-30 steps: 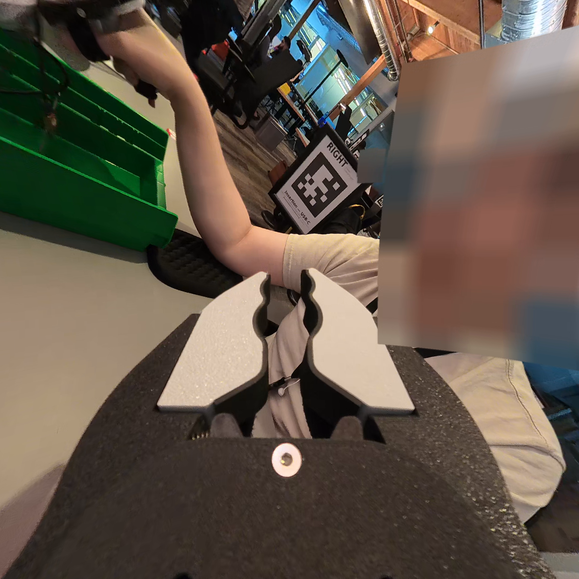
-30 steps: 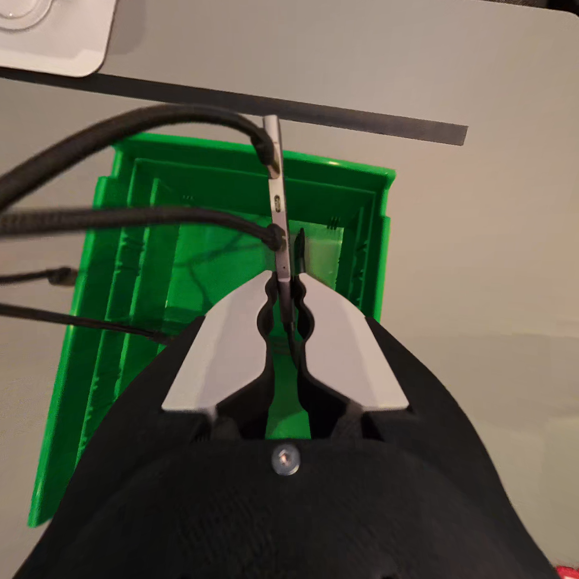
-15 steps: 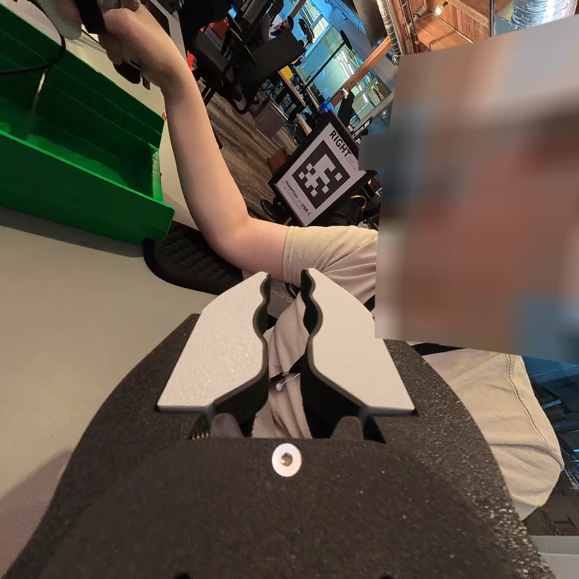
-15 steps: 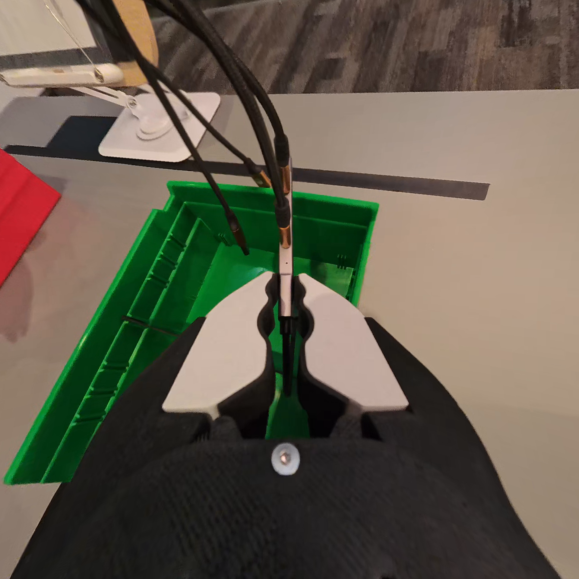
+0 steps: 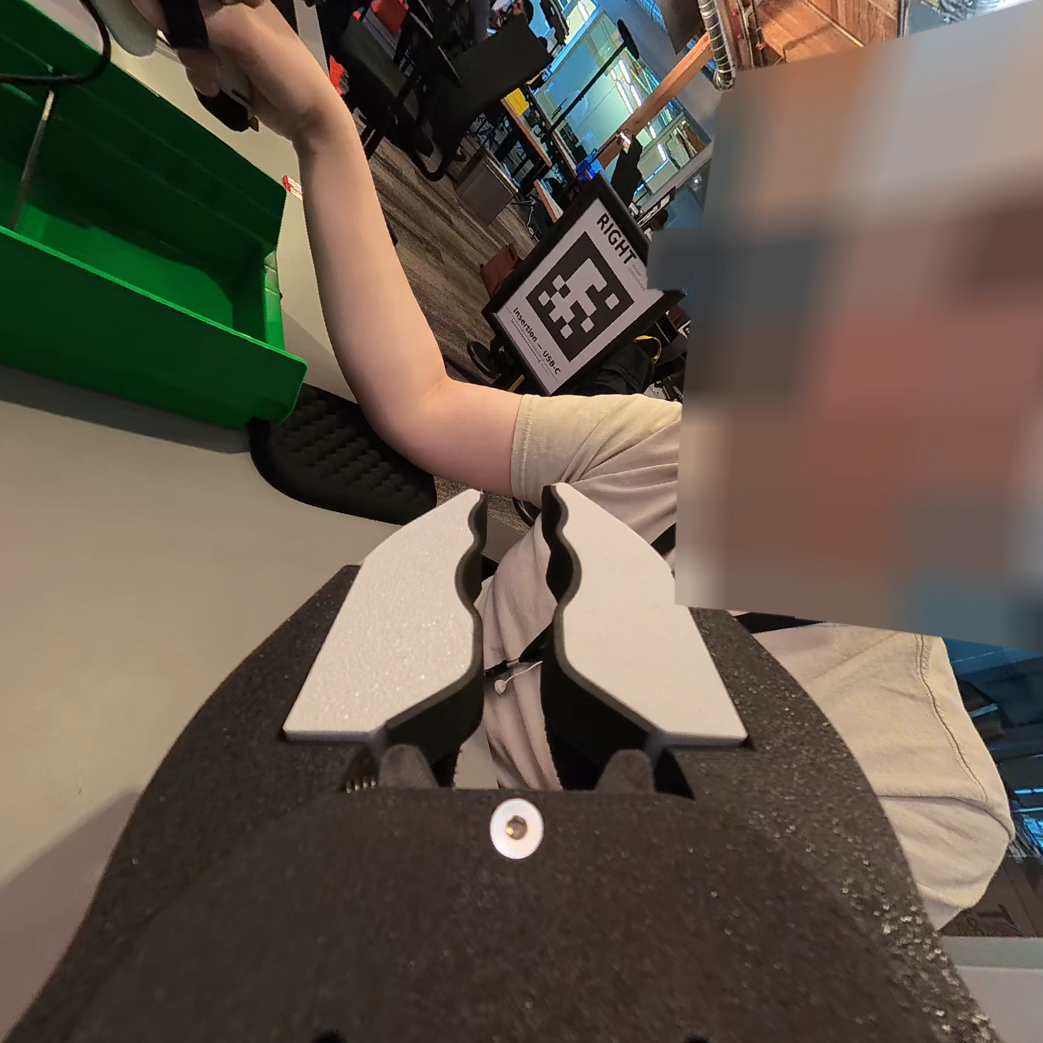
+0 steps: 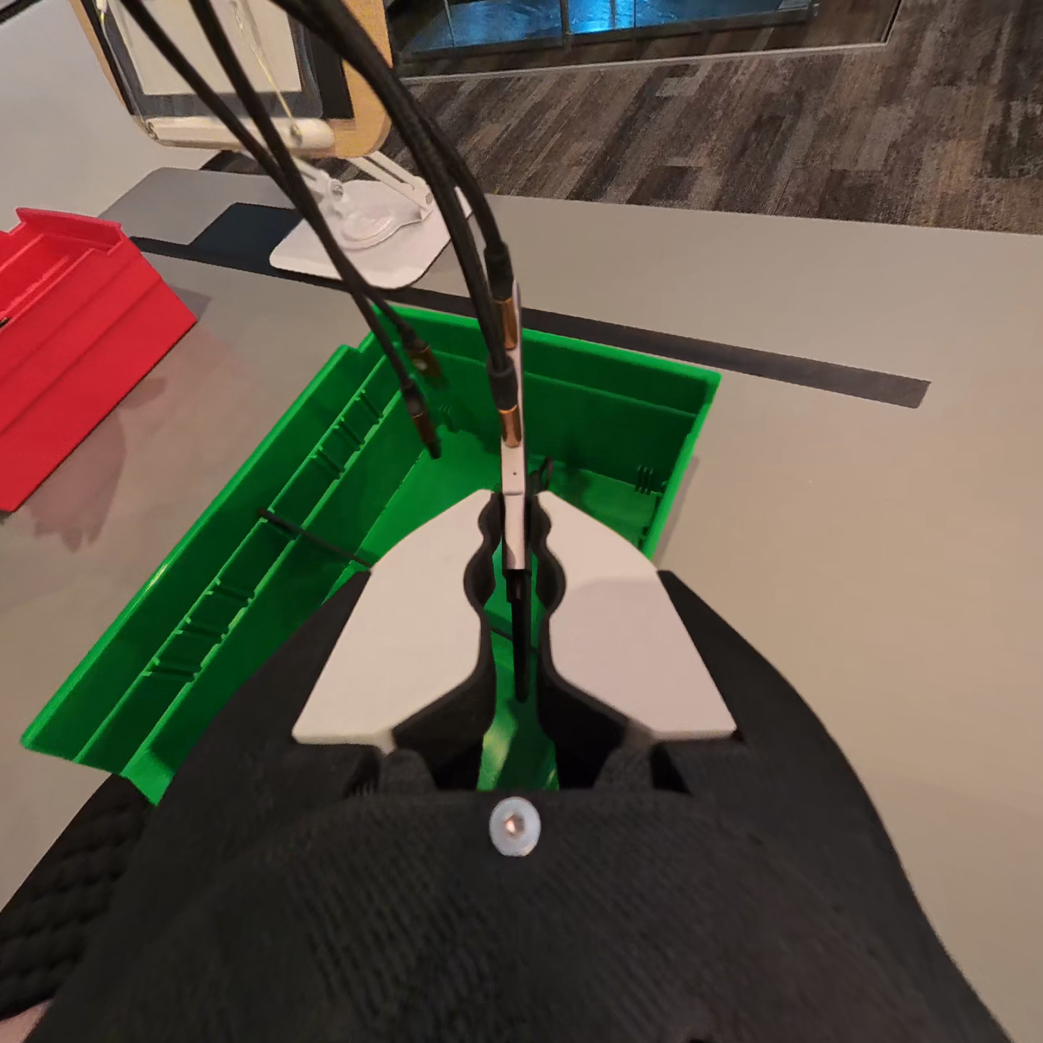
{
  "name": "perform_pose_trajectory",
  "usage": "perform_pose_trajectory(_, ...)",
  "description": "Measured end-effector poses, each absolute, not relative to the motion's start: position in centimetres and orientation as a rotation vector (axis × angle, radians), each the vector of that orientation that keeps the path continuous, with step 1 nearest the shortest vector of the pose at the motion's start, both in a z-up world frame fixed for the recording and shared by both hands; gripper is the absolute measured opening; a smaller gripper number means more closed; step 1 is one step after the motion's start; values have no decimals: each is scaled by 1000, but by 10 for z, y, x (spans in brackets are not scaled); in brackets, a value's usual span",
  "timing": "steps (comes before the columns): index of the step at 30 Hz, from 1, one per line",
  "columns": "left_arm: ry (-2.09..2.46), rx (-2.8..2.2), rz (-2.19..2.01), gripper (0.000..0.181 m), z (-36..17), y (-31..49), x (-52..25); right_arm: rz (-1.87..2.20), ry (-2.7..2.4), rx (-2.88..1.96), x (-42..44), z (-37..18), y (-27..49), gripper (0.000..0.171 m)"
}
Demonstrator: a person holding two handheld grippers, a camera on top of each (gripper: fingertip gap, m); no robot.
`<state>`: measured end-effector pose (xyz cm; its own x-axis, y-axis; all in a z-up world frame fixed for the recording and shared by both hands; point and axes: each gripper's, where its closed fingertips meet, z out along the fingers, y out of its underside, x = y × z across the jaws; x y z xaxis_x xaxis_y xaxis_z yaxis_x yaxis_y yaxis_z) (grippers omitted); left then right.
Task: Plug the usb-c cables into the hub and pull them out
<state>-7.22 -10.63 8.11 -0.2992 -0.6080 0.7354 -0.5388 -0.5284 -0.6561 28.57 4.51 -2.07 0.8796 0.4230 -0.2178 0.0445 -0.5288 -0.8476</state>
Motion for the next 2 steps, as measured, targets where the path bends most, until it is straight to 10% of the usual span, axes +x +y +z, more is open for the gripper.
perform_pose_trajectory(2, 1504, -1829, -1985, 17, 80, -107, -72, 521, -390, -2108, 277, -24, 42, 10)
